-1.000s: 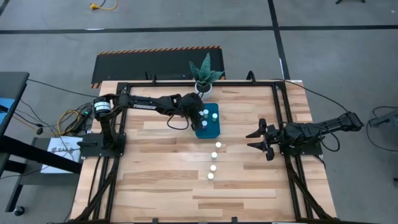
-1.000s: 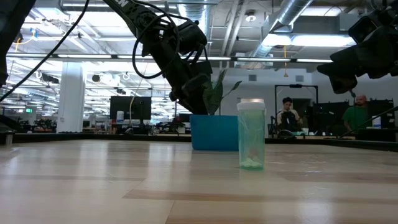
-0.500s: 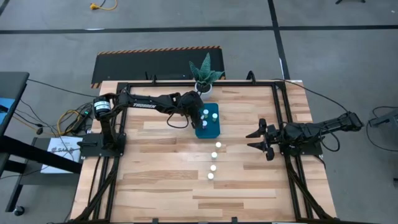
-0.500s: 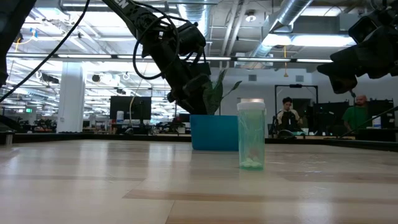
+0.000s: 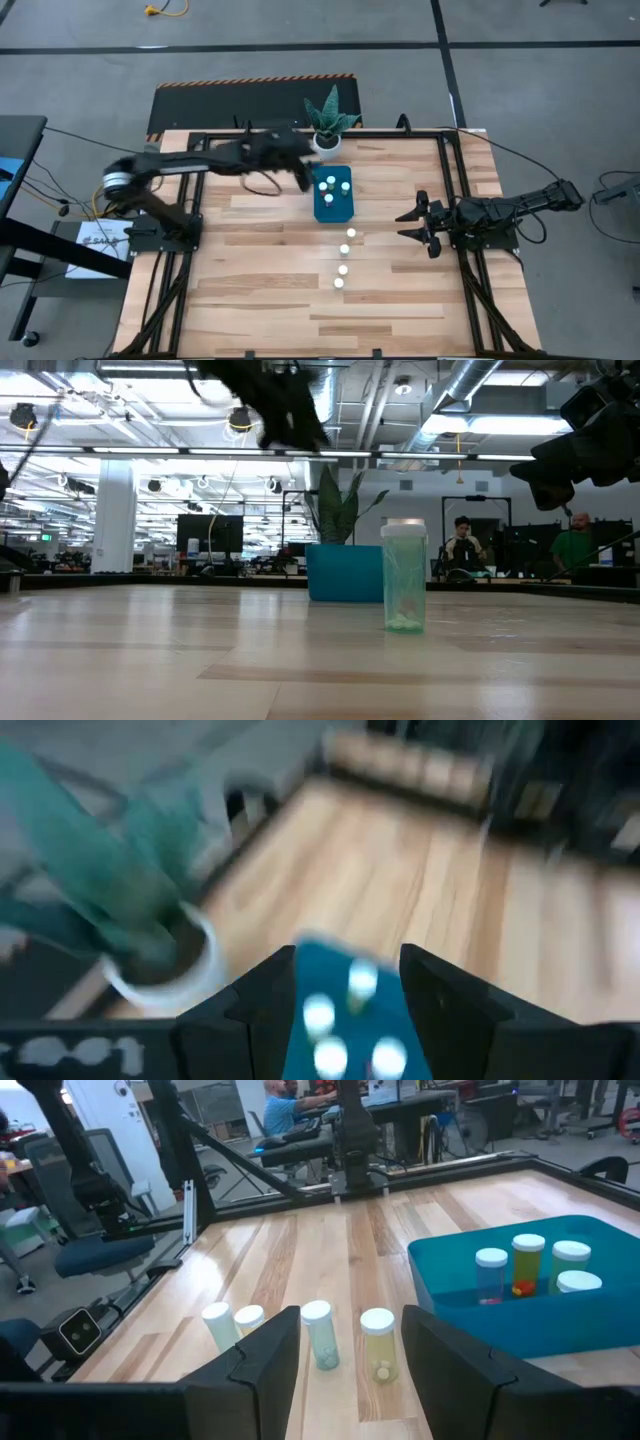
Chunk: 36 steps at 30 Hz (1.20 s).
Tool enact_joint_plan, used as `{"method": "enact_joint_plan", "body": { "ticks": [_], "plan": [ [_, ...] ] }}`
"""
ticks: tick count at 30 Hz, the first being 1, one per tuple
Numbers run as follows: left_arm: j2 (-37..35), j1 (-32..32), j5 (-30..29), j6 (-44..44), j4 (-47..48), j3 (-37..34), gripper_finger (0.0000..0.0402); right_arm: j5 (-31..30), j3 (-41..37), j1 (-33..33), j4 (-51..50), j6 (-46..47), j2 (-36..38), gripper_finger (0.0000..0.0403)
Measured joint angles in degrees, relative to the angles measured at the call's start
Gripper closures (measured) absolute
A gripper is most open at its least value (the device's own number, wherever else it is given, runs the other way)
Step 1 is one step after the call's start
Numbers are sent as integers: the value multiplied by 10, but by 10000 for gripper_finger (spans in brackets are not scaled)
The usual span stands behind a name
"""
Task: Pick and place pill bottles into a basket
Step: Put the yellow pill bottle into the blue bin
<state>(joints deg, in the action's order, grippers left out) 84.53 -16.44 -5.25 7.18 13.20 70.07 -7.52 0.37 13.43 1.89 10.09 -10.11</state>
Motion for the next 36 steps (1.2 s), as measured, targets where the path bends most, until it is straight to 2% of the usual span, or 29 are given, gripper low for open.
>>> {"method": "enact_joint_plan", "body": {
  "ticks": [7, 14, 17, 21, 26, 31, 36],
  "plan": [
    [-176, 17, -17, -4, 65, 0, 232, 0, 0, 0, 0, 0, 0, 232],
    [-287, 66, -34, -3, 198, -1, 232, 0, 0, 0, 0, 0, 0, 234],
    [-335, 101, -39, 10, 210, -1, 232, 0, 0, 0, 0, 0, 0, 234],
    [-409, 155, -97, 14, 222, 0, 232, 0, 0, 0, 0, 0, 0, 232],
    [-490, 210, -171, 30, 299, -2, 232, 0, 0, 0, 0, 0, 0, 234],
    [-572, 232, -179, 49, 300, -55, 232, 0, 0, 0, 0, 0, 0, 233],
    [-666, 232, -150, 69, 299, -131, 232, 0, 0, 0, 0, 0, 0, 232]
  ]
}}
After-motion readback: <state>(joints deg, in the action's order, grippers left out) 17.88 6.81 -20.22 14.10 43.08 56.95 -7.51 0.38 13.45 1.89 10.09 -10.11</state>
